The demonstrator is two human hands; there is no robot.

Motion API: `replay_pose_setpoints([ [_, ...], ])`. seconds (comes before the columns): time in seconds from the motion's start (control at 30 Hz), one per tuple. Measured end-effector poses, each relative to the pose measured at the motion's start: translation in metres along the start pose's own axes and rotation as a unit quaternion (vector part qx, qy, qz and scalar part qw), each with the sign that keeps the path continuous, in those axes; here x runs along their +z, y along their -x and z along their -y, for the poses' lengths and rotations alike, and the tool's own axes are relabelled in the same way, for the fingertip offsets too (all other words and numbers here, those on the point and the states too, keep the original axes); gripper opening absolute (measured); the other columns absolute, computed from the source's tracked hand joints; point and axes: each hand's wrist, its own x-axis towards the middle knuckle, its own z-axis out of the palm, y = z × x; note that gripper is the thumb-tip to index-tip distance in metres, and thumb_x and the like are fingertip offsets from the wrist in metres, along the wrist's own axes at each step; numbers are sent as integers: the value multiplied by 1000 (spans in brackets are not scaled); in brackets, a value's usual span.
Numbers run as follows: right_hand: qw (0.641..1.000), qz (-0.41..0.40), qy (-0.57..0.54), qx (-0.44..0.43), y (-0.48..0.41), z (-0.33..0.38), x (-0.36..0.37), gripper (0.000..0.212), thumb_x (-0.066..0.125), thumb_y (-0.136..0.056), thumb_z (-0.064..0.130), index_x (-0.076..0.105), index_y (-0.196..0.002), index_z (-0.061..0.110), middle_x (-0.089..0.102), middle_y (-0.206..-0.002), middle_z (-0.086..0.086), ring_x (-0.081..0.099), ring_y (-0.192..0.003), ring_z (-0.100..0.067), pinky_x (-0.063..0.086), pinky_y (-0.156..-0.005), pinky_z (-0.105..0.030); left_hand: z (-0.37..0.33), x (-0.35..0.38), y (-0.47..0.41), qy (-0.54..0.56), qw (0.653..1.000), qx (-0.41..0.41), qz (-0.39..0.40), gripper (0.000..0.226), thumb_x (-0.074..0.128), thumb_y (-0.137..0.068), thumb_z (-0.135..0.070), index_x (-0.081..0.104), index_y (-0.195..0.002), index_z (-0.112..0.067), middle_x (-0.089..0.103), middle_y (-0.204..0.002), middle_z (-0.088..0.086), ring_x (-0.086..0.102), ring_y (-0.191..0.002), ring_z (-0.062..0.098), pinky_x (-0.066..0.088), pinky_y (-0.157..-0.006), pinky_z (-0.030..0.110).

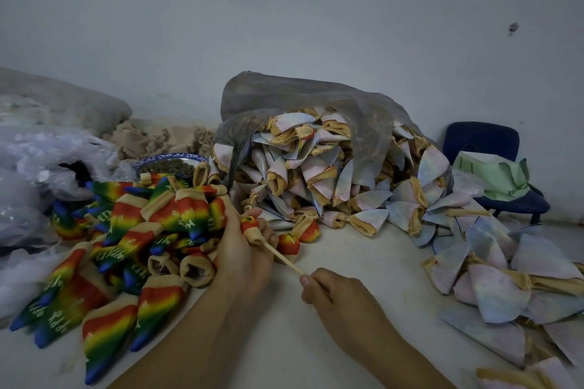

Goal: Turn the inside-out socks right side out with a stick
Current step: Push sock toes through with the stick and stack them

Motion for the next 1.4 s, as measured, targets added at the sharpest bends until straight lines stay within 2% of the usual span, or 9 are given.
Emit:
replay_pose_setpoints([
  [0.23,999,-29,-7,30,2,4,12,37,31,-98,53,59,-83,32,68,-86,11,61,-80,-4,51,-77,-31,11,10,6,-142,988,41,-49,41,37,-104,-41,57,-85,-11,40,-55,-2,36,-52,11,35,-59,26],
  [0.4,998,-48,-16,37,-1,2,9,39,33,-97,54,61,-85,29,66,-82,7,60,-76,-8,50,-73,-32,10,3,4,-342,934,93,-49,16,44,-102,-41,57,-104,-32,59,-91,5,66,-72,15,57,-64,32],
  [0.6,996,-83,-1,42,-5,-8,0,40,32,-97,53,61,-89,27,68,-88,10,61,-77,-7,51,-73,-33,12,-7,14,-489,856,145,77,66,63,-93,-42,24,-142,-62,34,-146,-13,47,-126,11,52,-79,18],
  [0.67,995,-92,5,45,-6,-11,-1,40,32,-97,52,62,-89,26,69,-89,8,62,-79,-9,51,-75,-33,15,-6,14,-534,821,166,113,74,65,-92,-39,15,-143,-62,26,-156,-14,36,-139,12,48,-102,33],
  [0.87,994,-88,56,32,-6,-14,0,43,30,-98,52,62,-95,24,68,-85,5,62,-78,-12,51,-73,-36,7,-8,12,-600,775,191,51,59,45,-100,-43,22,-154,-39,56,-137,-6,56,-110,3,52,-90,31],
  [0.93,994,-90,59,32,-6,-14,0,43,30,-98,52,62,-95,23,67,-84,5,61,-78,-12,51,-73,-36,5,-10,11,-624,749,216,47,53,41,-103,-37,27,-155,-31,51,-142,-4,49,-127,10,45,-103,32],
  [1.07,994,-93,37,36,-5,-16,-2,41,33,-97,52,63,-92,25,68,-85,6,61,-76,-10,51,-71,-34,2,-7,9,-658,689,290,90,45,40,-102,-5,46,-145,-17,34,-146,-11,26,-135,1,19,-99,-2],
  [1.23,993,-103,40,53,-6,-27,-12,46,35,-94,57,63,-86,22,70,-86,4,63,-76,-11,52,-73,-36,-3,-13,3,-710,620,312,122,44,48,-100,-9,52,-140,-27,38,-127,-11,30,-118,10,31,-105,29],
  [1.4,990,-108,76,53,-7,-37,-22,50,35,-92,61,62,-83,19,69,-82,2,61,-73,-12,49,-69,-33,-8,-17,1,-736,568,322,176,36,56,-98,-19,60,-131,-33,38,-122,-13,30,-114,8,25,-95,17],
])
